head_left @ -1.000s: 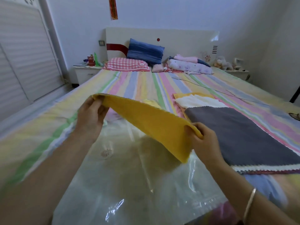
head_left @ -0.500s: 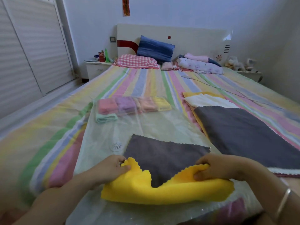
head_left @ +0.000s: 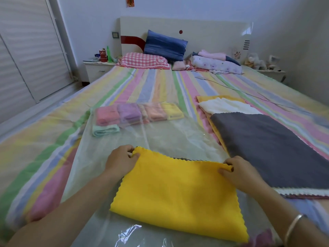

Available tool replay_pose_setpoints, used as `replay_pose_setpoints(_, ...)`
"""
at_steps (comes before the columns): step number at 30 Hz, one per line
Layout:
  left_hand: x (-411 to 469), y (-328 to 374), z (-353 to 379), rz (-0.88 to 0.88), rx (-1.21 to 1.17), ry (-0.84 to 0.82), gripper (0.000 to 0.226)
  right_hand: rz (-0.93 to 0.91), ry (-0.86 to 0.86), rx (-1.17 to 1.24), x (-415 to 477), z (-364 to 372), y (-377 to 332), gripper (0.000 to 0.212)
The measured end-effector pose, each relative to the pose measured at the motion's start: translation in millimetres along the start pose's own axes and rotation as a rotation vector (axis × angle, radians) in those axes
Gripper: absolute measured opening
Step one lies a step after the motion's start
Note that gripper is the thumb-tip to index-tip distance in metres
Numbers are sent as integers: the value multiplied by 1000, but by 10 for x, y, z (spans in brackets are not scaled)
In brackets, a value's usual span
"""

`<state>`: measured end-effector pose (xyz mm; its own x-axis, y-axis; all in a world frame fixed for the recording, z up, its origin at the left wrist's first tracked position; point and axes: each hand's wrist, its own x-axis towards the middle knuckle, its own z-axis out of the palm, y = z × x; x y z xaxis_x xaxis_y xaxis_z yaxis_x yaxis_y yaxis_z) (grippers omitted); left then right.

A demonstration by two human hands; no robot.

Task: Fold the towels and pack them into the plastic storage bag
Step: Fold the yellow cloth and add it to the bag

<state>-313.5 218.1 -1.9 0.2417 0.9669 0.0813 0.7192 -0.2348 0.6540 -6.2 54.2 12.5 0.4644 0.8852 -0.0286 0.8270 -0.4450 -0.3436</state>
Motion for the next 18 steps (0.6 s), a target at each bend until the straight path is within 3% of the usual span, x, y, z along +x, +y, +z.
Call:
replay_pose_setpoints(5, 139, -22, 31, -108, 28, -92, 9, 105, 4, 120, 151, 118, 67, 25)
replay_pose_setpoints(10, 184, 59, -83, -277, -338, -315, 8, 166, -99, 240, 219, 94, 12, 24)
replay_pose_setpoints(18, 168, 28, -129, -214, -116, -384, 16, 165, -122, -91, 199, 58, -68, 26)
